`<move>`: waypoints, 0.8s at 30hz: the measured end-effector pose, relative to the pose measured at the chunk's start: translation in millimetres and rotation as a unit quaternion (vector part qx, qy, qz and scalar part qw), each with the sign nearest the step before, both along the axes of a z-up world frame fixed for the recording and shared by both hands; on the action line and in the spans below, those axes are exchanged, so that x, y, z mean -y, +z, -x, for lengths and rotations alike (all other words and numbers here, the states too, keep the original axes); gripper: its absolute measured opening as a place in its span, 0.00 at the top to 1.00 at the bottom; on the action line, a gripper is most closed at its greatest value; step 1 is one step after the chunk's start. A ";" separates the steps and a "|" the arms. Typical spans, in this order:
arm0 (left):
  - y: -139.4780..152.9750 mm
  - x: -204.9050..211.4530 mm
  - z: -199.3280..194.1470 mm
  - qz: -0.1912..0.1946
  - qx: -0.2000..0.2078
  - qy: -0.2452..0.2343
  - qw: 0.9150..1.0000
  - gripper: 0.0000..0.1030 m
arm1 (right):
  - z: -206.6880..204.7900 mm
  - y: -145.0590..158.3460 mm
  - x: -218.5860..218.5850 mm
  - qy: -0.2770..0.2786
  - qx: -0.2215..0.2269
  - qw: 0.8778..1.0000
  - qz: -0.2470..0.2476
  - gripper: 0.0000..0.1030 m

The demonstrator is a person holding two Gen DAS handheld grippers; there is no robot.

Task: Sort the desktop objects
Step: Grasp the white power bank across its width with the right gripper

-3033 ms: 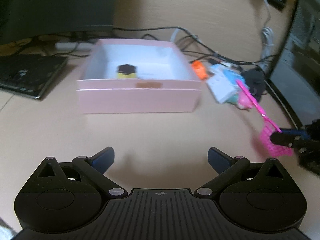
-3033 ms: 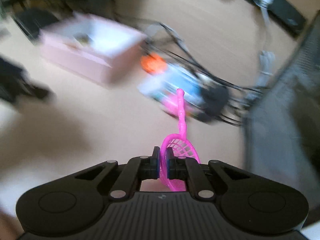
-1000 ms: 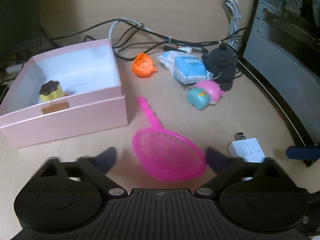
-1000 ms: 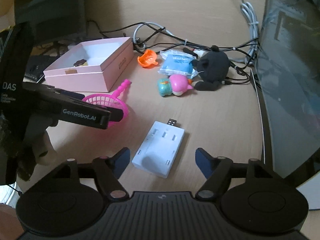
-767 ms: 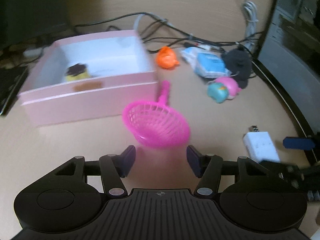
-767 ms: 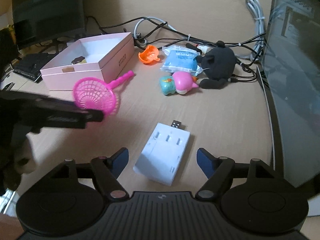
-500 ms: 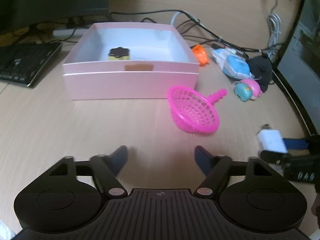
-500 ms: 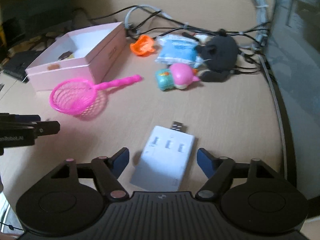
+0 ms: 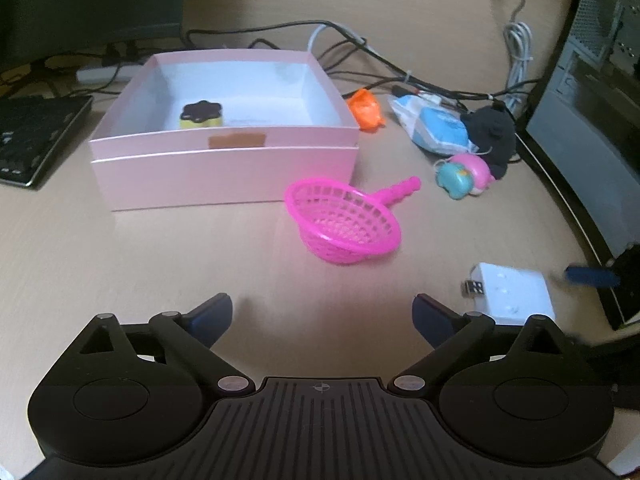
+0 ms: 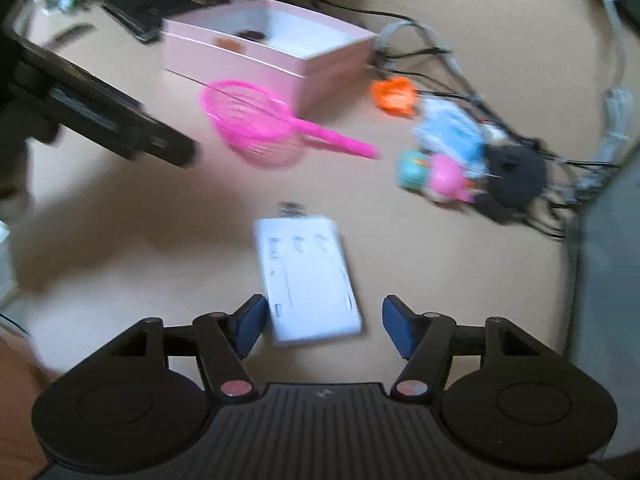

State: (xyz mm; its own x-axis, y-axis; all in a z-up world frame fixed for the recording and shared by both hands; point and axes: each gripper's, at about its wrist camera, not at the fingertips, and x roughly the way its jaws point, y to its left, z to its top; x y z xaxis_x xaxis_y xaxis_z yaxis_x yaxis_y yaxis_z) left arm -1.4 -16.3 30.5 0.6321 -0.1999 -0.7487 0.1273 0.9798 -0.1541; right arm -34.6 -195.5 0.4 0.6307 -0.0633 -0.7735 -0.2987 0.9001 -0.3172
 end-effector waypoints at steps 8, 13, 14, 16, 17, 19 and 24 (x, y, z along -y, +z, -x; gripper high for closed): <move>5.1 1.1 -0.9 -0.006 0.002 -0.014 1.000 0.03 | -1.6 11.7 31.1 -0.090 0.033 0.989 -0.112 0.09; 11.0 -15.6 10.6 -0.018 0.005 -0.002 1.000 0.02 | -17.4 3.5 21.1 -0.150 0.055 0.973 -0.164 0.00; 12.3 -19.7 13.5 -0.019 0.008 -0.001 1.000 0.02 | -21.2 1.0 19.6 -0.163 0.056 0.970 -0.168 0.00; 15.1 -30.3 20.9 -0.021 0.016 0.005 1.000 0.01 | -27.3 -7.2 15.9 -0.175 0.056 0.968 -0.173 0.00; 16.1 -34.3 23.5 -0.021 0.020 0.008 1.000 0.01 | -28.5 -10.4 13.6 -0.176 0.058 0.968 -0.171 0.00; 17.3 -40.9 27.2 -0.024 0.025 0.014 0.999 0.01 | -29.2 -16.0 9.2 -0.173 0.062 0.969 -0.163 0.00; 19.9 -38.5 33.0 -0.051 0.050 -0.011 0.997 0.01 | -27.9 -24.5 -1.1 -0.162 0.085 0.971 -0.152 0.06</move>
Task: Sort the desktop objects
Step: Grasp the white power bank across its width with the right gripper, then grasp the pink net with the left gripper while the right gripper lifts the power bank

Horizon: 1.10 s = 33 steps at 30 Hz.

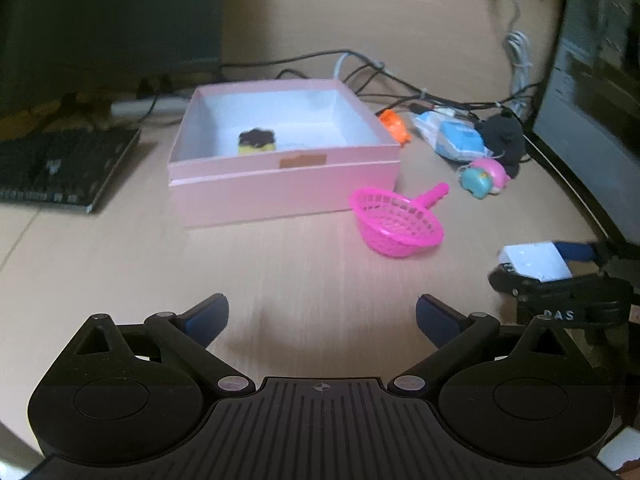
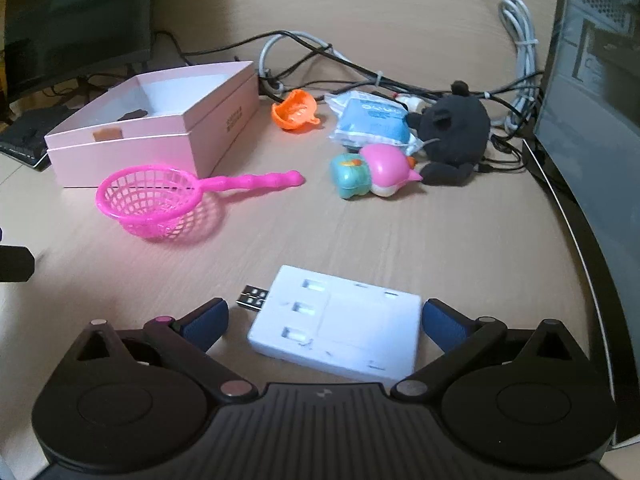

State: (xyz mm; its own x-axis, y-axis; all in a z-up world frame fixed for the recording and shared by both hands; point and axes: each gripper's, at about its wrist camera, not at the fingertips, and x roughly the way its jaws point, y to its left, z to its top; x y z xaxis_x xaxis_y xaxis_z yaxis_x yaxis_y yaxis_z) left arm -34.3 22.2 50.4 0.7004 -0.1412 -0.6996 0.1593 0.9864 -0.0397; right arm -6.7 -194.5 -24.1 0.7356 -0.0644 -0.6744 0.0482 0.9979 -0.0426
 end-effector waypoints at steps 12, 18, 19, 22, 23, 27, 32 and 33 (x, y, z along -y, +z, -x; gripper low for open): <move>-8.0 62.4 -74.3 -0.069 0.021 -0.119 0.990 0.01 | 45.1 24.8 -11.1 -0.016 0.050 0.998 0.025 0.09; -26.4 89.1 -101.7 -0.095 -0.002 -0.154 0.984 0.01 | 69.1 44.4 -12.8 -0.020 0.058 0.997 0.039 0.09; -26.6 91.6 -101.0 -0.097 0.000 -0.160 0.982 0.01 | 72.1 47.0 -12.0 -0.022 0.058 0.997 0.041 0.09; -23.7 92.8 -96.1 -0.088 0.004 -0.155 0.984 0.14 | 78.0 53.1 -7.0 -0.023 0.054 0.997 0.045 0.09; -22.2 91.2 -93.6 -0.081 0.001 -0.152 0.985 0.15 | 78.7 54.4 -5.3 -0.021 0.052 0.997 0.048 0.09; -15.9 77.7 -73.2 -0.044 -0.005 -0.146 0.988 0.15 | 78.1 60.0 -2.3 0.000 0.041 0.997 0.059 0.09; 1.2 49.5 -25.8 -0.013 -0.007 -0.122 0.992 0.15 | 74.2 71.3 -5.6 0.061 0.030 0.995 0.073 0.09; 6.6 42.3 -15.9 -0.010 -0.003 -0.112 0.994 0.15 | 72.5 74.2 -6.9 0.076 0.029 0.994 0.076 0.09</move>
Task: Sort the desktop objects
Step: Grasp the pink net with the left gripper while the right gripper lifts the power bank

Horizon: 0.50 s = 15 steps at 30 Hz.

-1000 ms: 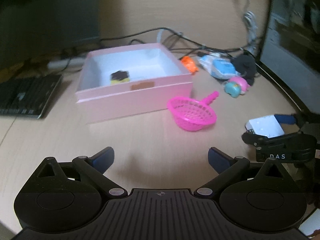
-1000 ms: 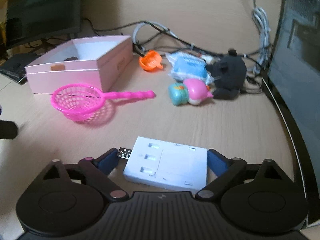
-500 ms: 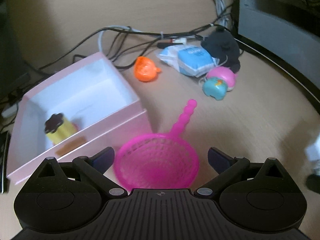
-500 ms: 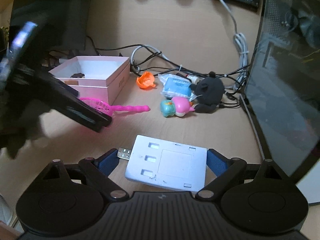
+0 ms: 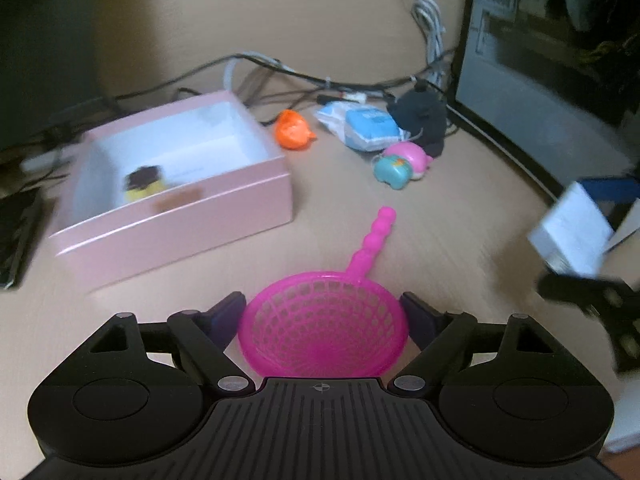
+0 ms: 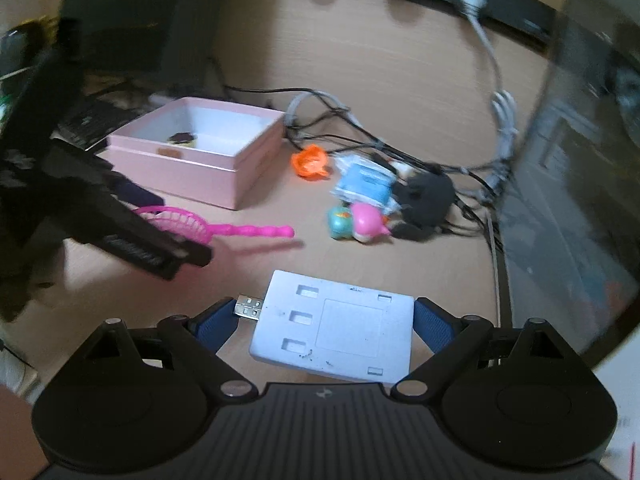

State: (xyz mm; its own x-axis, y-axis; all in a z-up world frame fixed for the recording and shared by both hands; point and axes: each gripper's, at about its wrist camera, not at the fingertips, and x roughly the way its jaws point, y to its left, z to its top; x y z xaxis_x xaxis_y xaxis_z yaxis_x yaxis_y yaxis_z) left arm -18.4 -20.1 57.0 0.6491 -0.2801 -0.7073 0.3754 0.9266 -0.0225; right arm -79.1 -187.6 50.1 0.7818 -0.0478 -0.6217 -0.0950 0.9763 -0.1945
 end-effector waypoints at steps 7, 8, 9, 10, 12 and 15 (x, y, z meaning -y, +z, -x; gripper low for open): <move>33.9 -47.5 24.3 0.014 0.043 0.122 0.991 0.15 | -20.0 25.6 -27.3 0.106 0.014 0.994 0.017 0.09; 38.5 -54.3 25.3 0.019 0.052 0.140 0.989 0.15 | -22.9 29.1 -33.1 0.121 0.019 0.992 0.019 0.09; 41.8 -60.2 25.5 0.023 0.059 0.152 0.986 0.15 | -25.3 32.7 -38.7 0.133 0.023 0.991 0.022 0.09; 45.3 -65.0 25.4 0.027 0.066 0.164 0.984 0.15 | -28.5 37.2 -44.3 0.146 0.028 0.989 0.024 0.09; 51.4 -71.9 21.5 0.032 0.081 0.181 0.980 0.15 | -37.4 45.4 -53.7 0.162 0.042 0.985 0.025 0.09; 62.3 -79.7 8.9 0.038 0.108 0.189 0.975 0.15 | -56.8 57.0 -63.3 0.165 0.066 0.984 0.022 0.09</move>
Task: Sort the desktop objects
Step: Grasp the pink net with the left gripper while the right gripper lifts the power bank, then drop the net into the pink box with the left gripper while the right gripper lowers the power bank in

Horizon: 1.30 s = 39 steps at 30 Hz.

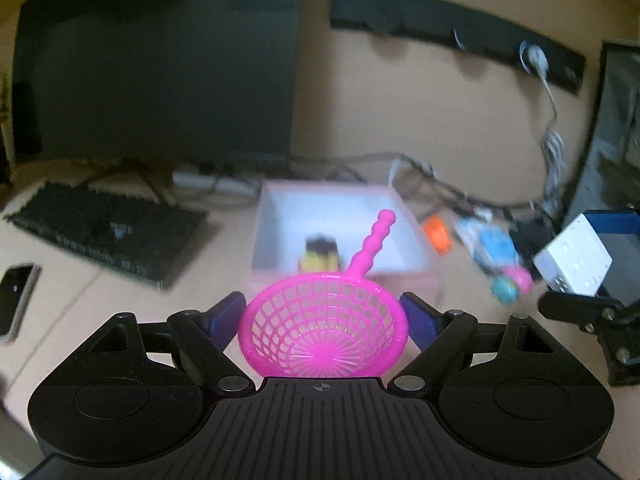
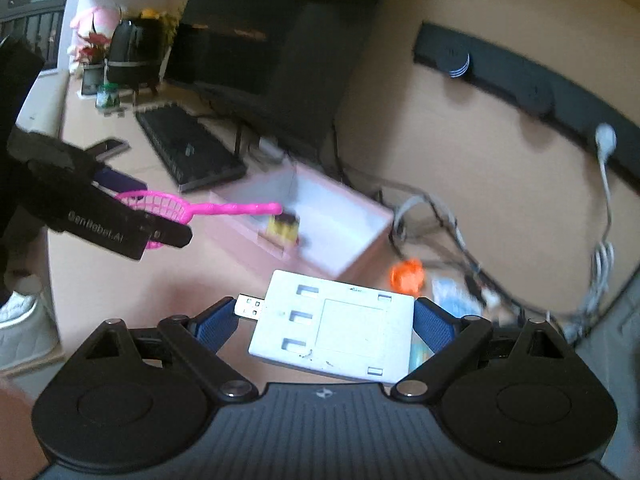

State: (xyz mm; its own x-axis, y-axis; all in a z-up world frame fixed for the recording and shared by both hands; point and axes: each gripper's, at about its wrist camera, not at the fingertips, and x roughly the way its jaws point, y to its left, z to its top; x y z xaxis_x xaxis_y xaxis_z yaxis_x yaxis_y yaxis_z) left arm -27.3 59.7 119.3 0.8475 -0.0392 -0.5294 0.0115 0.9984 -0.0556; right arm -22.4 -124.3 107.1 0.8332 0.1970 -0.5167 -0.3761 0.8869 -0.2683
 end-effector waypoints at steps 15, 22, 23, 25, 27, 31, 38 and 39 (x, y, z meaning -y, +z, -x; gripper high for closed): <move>-22.3 -18.1 -106.5 -0.025 0.013 0.000 1.000 0.15 | -161.7 38.7 -19.8 -0.088 0.013 0.983 -0.159 0.09; -38.3 -2.2 -157.5 -0.036 0.015 -0.002 0.999 0.04 | -103.4 8.4 16.3 -0.118 -0.014 0.981 -0.154 0.05; -41.2 -0.3 -163.8 -0.038 0.003 -0.004 0.999 0.04 | -99.0 2.5 23.0 -0.127 -0.024 0.980 -0.153 0.05; -43.9 2.1 -165.1 -0.043 -0.012 -0.002 0.999 0.04 | -89.9 -9.1 34.3 -0.143 -0.041 0.978 -0.148 0.05; -43.4 1.2 -152.6 -0.032 -0.012 0.002 0.999 0.03 | -80.0 -20.2 47.2 -0.156 -0.058 0.975 -0.145 0.04; -42.6 3.5 -118.3 -0.021 -0.026 -0.007 0.999 0.02 | -59.7 -42.1 68.2 -0.177 -0.087 0.971 -0.136 0.04; -39.6 10.7 -106.2 -0.045 -0.025 -0.036 0.998 0.01 | -41.1 -70.8 85.4 -0.204 -0.121 0.963 -0.127 0.03; -36.8 7.0 -109.9 -0.041 -0.023 -0.030 0.998 0.01 | -40.2 -70.4 83.2 -0.206 -0.120 0.962 -0.130 0.04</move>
